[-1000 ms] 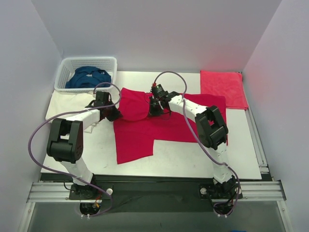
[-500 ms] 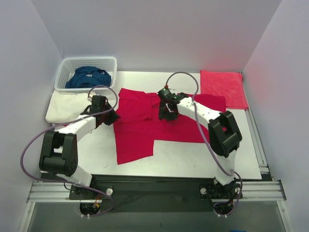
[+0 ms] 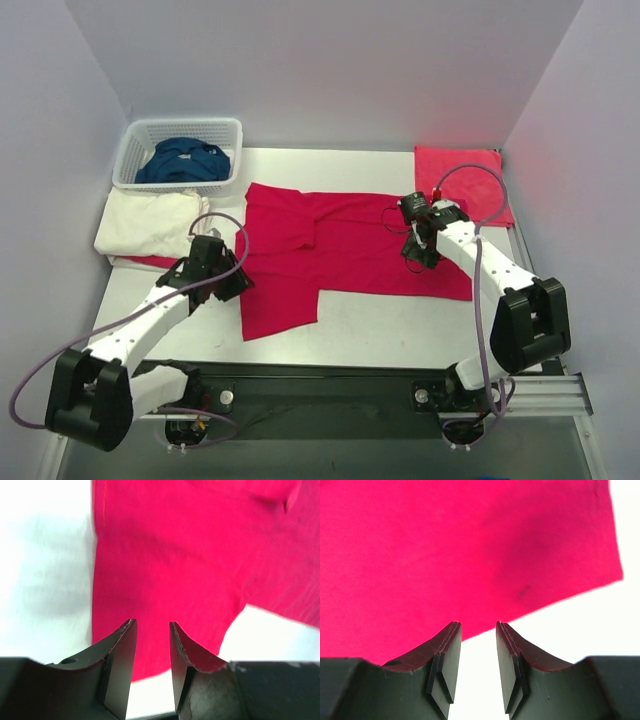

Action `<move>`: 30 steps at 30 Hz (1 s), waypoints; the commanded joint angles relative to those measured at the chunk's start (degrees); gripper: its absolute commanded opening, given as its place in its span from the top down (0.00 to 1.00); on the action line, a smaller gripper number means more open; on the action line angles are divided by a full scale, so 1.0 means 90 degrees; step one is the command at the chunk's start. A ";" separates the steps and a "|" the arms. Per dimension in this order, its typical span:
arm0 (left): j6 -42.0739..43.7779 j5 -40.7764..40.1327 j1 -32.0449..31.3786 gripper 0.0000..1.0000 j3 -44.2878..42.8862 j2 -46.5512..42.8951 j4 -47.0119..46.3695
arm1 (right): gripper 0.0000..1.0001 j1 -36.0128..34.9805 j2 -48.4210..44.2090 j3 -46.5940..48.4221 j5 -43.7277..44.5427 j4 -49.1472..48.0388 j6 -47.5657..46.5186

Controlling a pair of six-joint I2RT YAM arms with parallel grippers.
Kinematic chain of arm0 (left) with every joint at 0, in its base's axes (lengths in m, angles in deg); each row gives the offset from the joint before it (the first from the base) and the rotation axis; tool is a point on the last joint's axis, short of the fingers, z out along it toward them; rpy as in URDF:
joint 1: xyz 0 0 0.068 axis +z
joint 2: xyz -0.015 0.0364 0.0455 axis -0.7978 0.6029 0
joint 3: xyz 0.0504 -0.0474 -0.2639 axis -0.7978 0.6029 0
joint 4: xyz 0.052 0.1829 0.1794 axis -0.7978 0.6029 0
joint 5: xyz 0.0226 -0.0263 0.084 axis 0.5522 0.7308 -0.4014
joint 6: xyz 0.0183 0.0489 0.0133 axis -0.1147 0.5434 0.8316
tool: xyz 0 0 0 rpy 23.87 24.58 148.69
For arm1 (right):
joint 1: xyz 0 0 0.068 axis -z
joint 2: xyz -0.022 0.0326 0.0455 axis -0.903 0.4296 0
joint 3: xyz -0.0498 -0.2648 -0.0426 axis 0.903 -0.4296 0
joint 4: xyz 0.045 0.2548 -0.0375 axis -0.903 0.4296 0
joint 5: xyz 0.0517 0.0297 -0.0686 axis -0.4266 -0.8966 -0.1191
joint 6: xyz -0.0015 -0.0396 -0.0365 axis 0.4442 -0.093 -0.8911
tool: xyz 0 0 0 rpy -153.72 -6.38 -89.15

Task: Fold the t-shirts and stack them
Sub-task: Grap the side of the flattened tshirt closest away from the robot with both arms

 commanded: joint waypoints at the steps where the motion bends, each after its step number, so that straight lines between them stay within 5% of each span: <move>1: 0.0006 -0.0424 -0.0347 0.57 0.0126 -0.0749 0.0890 | 0.66 0.0116 -0.0357 -0.0282 0.0306 0.0488 0.0179; 13: -0.0823 -0.1597 -0.1460 0.57 0.0478 -0.1425 0.2532 | 0.66 0.0311 -0.0729 -0.0819 0.0082 0.0332 0.0189; 30: -0.1440 -0.1422 -0.2203 0.57 0.0898 -0.0604 0.2045 | 0.67 0.0643 -0.0846 -0.1132 -0.0269 0.0068 0.0062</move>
